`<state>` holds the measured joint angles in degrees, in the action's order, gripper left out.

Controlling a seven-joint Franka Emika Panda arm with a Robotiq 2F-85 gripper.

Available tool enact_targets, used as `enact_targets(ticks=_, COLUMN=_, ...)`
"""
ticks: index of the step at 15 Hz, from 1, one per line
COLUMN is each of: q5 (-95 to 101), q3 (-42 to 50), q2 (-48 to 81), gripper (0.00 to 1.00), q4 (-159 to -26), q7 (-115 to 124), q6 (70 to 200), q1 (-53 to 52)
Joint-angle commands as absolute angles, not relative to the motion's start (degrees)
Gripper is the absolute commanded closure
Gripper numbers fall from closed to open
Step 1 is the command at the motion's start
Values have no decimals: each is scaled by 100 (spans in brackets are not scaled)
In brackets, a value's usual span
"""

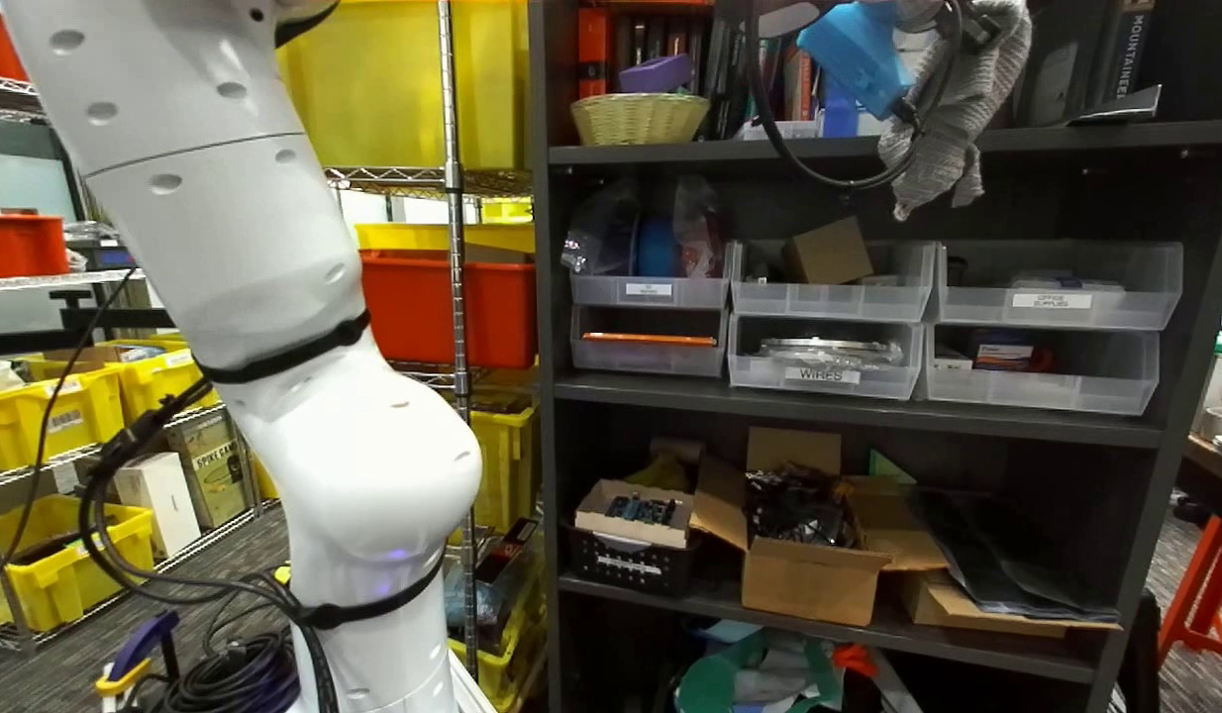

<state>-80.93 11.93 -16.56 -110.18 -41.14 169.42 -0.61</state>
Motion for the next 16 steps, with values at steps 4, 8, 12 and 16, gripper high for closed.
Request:
enact_targets(ticks=4, q5=-7190, q3=1193, q2=-433, gripper=97, q4=-9876, q7=-2579, q6=17241, q1=241)
enact_targets(ticks=8, q5=-6466, q3=1169, q2=-201, gripper=97, q4=-9856, q7=-2022, q6=17215, q1=245)
enact_targets(ticks=12, q5=-5795, q3=1164, q2=-179, gripper=97, q4=-10021, q7=-1494, q6=16776, q1=208)
enact_targets(ticks=16, q5=-5551, q3=1149, q2=-180, gripper=97, q4=-10032, q7=-1342, q6=16568, q1=207)
